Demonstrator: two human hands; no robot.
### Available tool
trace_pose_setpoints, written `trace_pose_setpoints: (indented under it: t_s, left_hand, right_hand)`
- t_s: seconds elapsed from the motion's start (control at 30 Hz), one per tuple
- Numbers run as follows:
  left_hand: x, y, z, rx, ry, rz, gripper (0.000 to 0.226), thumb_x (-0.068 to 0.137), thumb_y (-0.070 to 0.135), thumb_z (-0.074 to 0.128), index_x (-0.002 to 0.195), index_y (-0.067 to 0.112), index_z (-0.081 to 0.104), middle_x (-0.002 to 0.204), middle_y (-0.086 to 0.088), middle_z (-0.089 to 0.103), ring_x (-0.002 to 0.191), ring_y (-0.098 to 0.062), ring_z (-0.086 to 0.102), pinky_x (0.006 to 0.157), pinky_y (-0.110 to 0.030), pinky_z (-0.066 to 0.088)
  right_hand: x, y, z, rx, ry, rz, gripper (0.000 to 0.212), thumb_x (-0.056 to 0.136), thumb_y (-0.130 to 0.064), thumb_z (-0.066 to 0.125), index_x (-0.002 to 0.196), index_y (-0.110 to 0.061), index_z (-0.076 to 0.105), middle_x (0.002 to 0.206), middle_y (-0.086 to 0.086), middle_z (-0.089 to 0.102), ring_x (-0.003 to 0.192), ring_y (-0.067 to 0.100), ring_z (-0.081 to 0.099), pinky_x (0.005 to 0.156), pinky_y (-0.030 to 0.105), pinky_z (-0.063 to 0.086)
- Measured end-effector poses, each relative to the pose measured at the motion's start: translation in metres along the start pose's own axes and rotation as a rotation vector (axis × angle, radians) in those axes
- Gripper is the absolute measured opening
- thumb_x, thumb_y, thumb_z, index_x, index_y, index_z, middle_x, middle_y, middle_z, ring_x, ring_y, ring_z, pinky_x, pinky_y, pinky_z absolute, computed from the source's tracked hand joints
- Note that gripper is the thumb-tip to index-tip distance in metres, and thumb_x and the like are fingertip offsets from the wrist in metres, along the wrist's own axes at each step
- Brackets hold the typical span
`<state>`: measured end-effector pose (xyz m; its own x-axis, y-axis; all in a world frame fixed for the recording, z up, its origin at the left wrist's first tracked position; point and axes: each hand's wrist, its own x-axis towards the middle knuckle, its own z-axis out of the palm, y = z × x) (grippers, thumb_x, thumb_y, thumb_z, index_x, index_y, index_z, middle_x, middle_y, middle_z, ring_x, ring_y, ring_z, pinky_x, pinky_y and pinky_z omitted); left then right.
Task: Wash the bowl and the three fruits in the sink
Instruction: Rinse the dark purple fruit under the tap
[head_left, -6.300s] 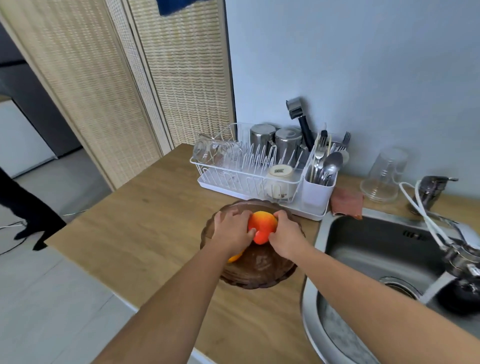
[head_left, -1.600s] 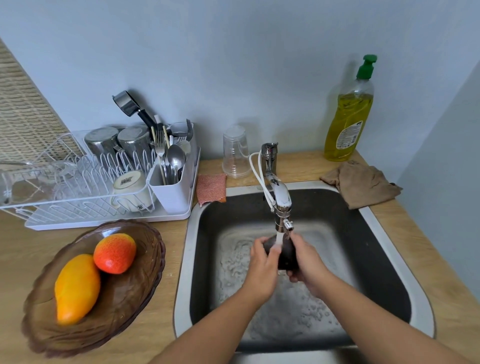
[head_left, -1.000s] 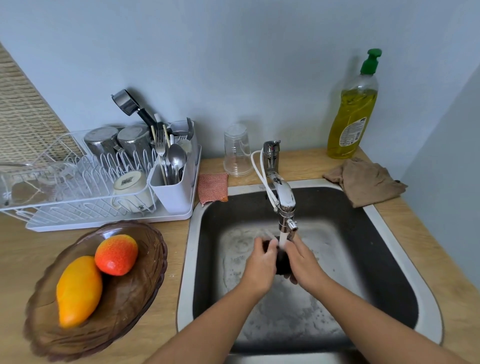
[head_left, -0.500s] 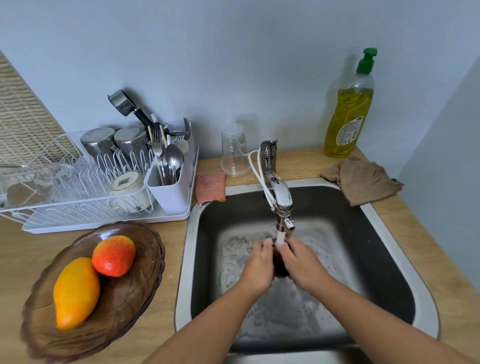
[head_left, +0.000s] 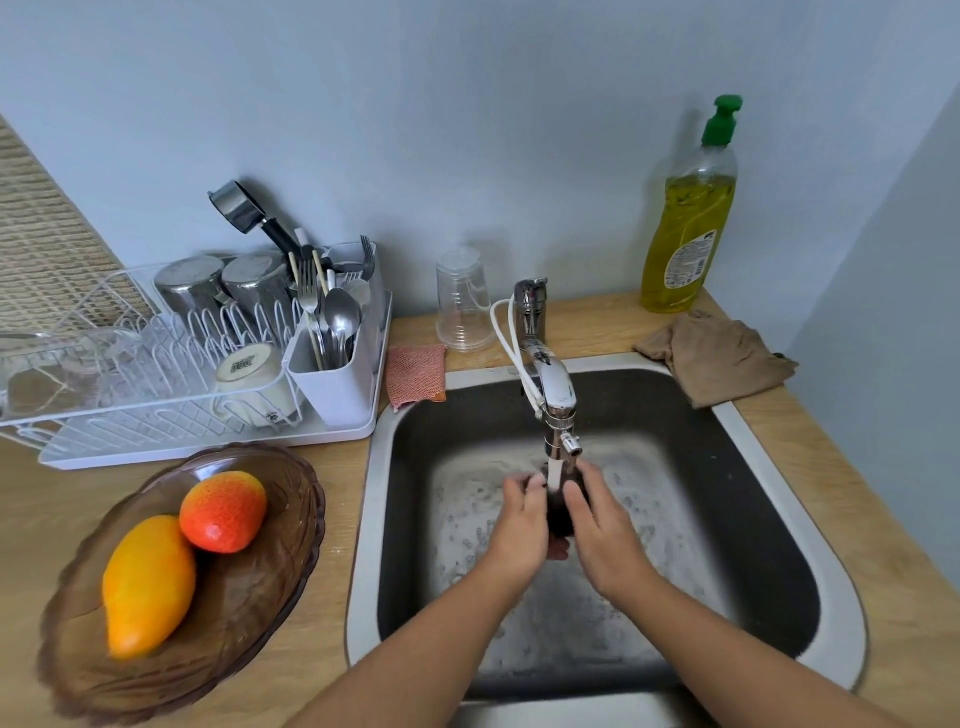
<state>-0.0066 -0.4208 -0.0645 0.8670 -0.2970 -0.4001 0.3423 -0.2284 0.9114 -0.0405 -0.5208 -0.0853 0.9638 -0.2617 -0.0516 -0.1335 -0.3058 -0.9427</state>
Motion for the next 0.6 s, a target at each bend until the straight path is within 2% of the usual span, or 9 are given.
trace_pose_setpoints:
  t_s: [0.07, 0.13, 0.2, 0.27, 0.33, 0.37, 0.47, 0.53, 0.6]
  left_hand:
    - [-0.003, -0.001, -0.003, 0.084, -0.069, 0.073, 0.020, 0.103, 0.034, 0.030, 0.118, 0.025, 0.038, 0.093, -0.008, 0.058, 0.060, -0.014, 0.056, 0.055, -0.027, 0.051]
    - [-0.004, -0.003, -0.005, 0.077, -0.125, 0.081, 0.021, 0.102, 0.035, 0.032, 0.120, 0.033, 0.042, 0.094, -0.007, 0.060, 0.056, -0.012, 0.054, 0.054, -0.027, 0.051]
    - [-0.003, -0.006, -0.003, 0.042, -0.116, 0.055, 0.023, 0.101, 0.037, 0.032, 0.119, 0.036, 0.046, 0.094, -0.008, 0.062, 0.058, -0.014, 0.054, 0.056, -0.028, 0.052]
    - [-0.001, -0.007, 0.000, -0.054, -0.066, -0.012, 0.028, 0.101, 0.040, 0.029, 0.115, 0.031, 0.052, 0.093, -0.010, 0.062, 0.056, -0.014, 0.055, 0.056, -0.029, 0.052]
    - [0.001, -0.008, 0.001, -0.152, -0.050, -0.077, 0.039, 0.100, 0.043, 0.026, 0.113, 0.020, 0.055, 0.094, -0.014, 0.065, 0.057, -0.016, 0.059, 0.055, -0.030, 0.052]
    - [0.002, -0.009, 0.000, -0.131, -0.054, -0.091, 0.042, 0.099, 0.043, 0.025, 0.113, 0.015, 0.054, 0.094, -0.016, 0.066, 0.058, -0.018, 0.061, 0.057, -0.032, 0.054]
    - [0.003, -0.009, -0.006, -0.003, -0.075, -0.147, 0.041, 0.101, 0.044, 0.021, 0.115, 0.013, 0.044, 0.085, -0.018, 0.068, 0.055, -0.020, 0.063, 0.062, -0.035, 0.059]
    - [0.002, -0.007, -0.007, 0.005, -0.107, -0.209, 0.049, 0.100, 0.052, 0.019, 0.120, 0.015, 0.045, 0.079, -0.017, 0.069, 0.051, -0.019, 0.063, 0.058, -0.032, 0.058]
    - [0.003, -0.004, -0.005, -0.041, -0.138, -0.254, 0.059, 0.098, 0.057, 0.017, 0.114, 0.011, 0.051, 0.068, -0.011, 0.063, 0.046, -0.018, 0.057, 0.052, -0.029, 0.052]
  right_hand:
    - [0.007, -0.007, -0.007, 0.018, -0.018, 0.054, 0.023, 0.101, -0.031, 0.033, 0.101, -0.034, 0.057, 0.097, -0.005, 0.063, 0.088, 0.012, 0.059, 0.069, 0.024, 0.045]
    - [0.014, -0.014, -0.017, 0.023, -0.058, 0.126, 0.032, 0.101, -0.031, 0.031, 0.088, -0.028, 0.059, 0.080, -0.003, 0.060, 0.068, 0.012, 0.055, 0.053, 0.019, 0.038]
    - [0.014, -0.014, -0.021, 0.068, -0.069, 0.189, 0.035, 0.101, -0.035, 0.030, 0.085, -0.027, 0.060, 0.071, -0.003, 0.058, 0.061, 0.013, 0.051, 0.047, 0.021, 0.038]
    - [0.008, -0.004, -0.015, 0.012, -0.020, 0.119, 0.027, 0.100, -0.038, 0.034, 0.095, -0.029, 0.059, 0.083, -0.006, 0.062, 0.075, 0.013, 0.059, 0.063, 0.026, 0.047]
    - [-0.001, 0.008, -0.005, -0.110, 0.033, -0.019, 0.023, 0.098, -0.039, 0.038, 0.114, -0.033, 0.053, 0.104, -0.009, 0.063, 0.097, 0.010, 0.060, 0.082, 0.030, 0.048]
    - [-0.002, 0.009, -0.004, -0.135, 0.051, -0.062, 0.025, 0.097, -0.039, 0.038, 0.117, -0.034, 0.052, 0.107, -0.009, 0.063, 0.100, 0.009, 0.059, 0.084, 0.029, 0.047]
    - [0.008, 0.002, -0.015, -0.068, -0.034, -0.008, 0.027, 0.098, -0.032, 0.034, 0.097, -0.033, 0.062, 0.091, -0.008, 0.065, 0.087, 0.009, 0.060, 0.072, 0.025, 0.044]
    - [0.013, -0.001, -0.022, -0.079, -0.116, -0.006, 0.037, 0.094, -0.038, 0.031, 0.097, -0.031, 0.067, 0.094, -0.009, 0.068, 0.091, 0.008, 0.061, 0.078, 0.029, 0.047]
    - [0.013, 0.000, -0.023, -0.124, -0.112, -0.024, 0.034, 0.092, -0.040, 0.030, 0.098, -0.032, 0.063, 0.092, -0.009, 0.067, 0.091, 0.011, 0.061, 0.082, 0.035, 0.047]
